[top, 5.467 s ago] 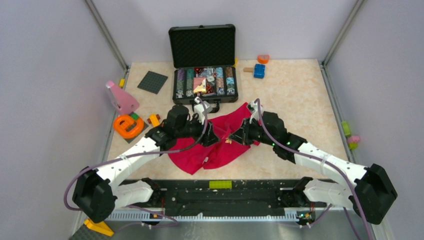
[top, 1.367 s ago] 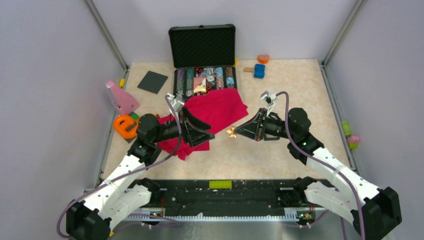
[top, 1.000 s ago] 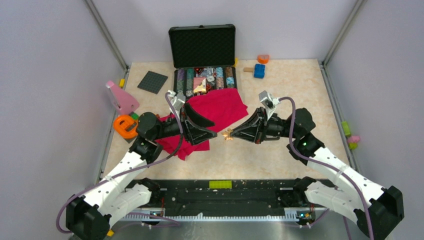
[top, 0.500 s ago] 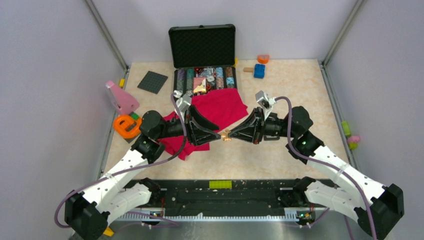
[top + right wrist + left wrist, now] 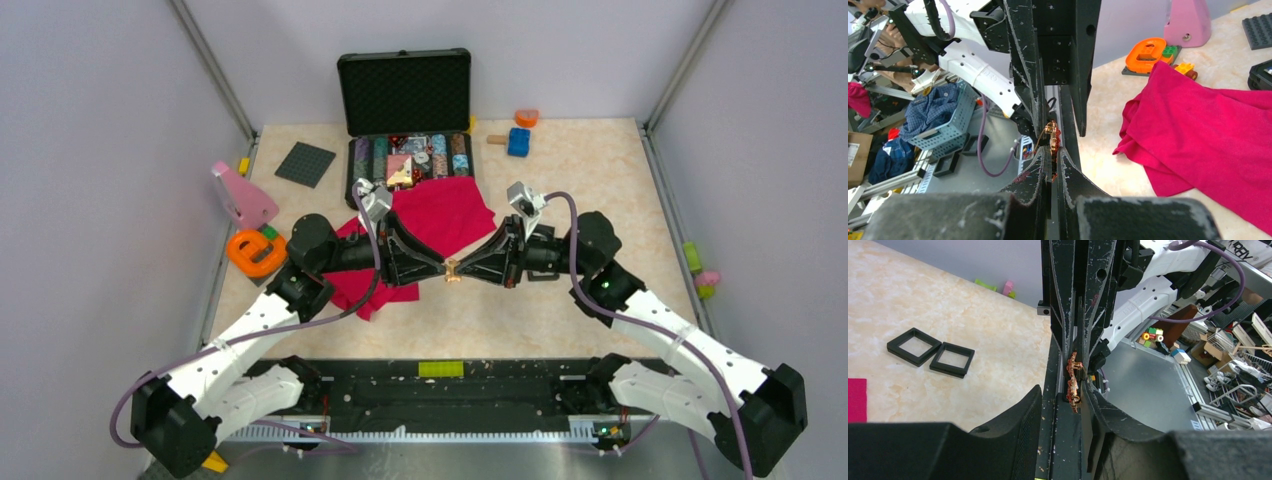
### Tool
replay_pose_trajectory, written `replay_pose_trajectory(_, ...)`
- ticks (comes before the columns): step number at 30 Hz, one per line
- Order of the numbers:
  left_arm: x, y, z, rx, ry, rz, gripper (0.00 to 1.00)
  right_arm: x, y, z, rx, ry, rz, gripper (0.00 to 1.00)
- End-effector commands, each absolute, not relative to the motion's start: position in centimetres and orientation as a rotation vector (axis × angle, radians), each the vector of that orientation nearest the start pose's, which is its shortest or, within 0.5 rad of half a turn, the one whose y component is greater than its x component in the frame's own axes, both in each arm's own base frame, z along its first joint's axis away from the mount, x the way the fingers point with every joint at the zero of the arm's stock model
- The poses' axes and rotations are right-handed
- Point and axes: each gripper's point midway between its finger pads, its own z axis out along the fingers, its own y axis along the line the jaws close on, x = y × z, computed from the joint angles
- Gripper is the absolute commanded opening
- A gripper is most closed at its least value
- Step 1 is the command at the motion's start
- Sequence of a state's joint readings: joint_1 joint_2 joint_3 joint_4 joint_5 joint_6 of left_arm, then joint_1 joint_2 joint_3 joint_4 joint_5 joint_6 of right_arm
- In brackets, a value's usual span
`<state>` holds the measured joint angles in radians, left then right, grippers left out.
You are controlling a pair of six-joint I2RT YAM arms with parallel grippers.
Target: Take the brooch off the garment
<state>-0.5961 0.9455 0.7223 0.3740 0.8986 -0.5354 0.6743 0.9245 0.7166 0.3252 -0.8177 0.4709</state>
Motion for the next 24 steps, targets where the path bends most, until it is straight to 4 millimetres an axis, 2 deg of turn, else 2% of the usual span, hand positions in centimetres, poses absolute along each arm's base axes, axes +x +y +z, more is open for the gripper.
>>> replay_pose_trajectory(1, 15.4, -28.9, 33.4, 0.904, 1.396, -1.497, 0.31, 13.9, 29.9, 34.2, -0.926, 1.339, 1.470, 0.00)
replay_pose_trajectory(3, 15.3, -28.9, 33.3, 0.916, 1.401, -1.500, 0.20, 13.9, 29.9, 34.2, -0.927, 1.337, 1.469, 0.00)
replay_pose_trajectory(5, 15.5, -28.9, 33.0, 0.917, 1.407, -1.492, 0.03, 14.1, 29.9, 34.1, -0.923, 1.344, 1.465, 0.00)
replay_pose_trajectory(6, 15.5, -28.9, 32.9, 0.915, 1.411, -1.486, 0.00, 14.1, 29.9, 34.0, -0.918, 1.352, 1.463, 0.02)
replay_pose_trajectory(9, 15.6, -28.8, 32.8, 0.903, 1.415, -1.476, 0.00, 14.3, 29.9, 33.8, -0.915, 1.363, 1.461, 0.19)
replay_pose_trajectory(15, 15.9, -28.7, 33.0, 0.868, 1.414, -1.468, 0.00, 13.4, 29.9, 33.4, -0.934, 1.340, 1.513, 0.42)
replay_pose_trajectory(20, 16.0, -28.8, 33.2, 0.854, 1.410, -1.482, 0.00, 13.7, 30.6, 33.3, -0.924, 1.374, 1.512, 0.48)
replay_pose_trajectory(24, 15.9, -28.9, 33.3, 0.852, 1.406, -1.494, 0.00, 14.3, 31.4, 33.1, -0.909, 1.407, 1.490, 0.46)
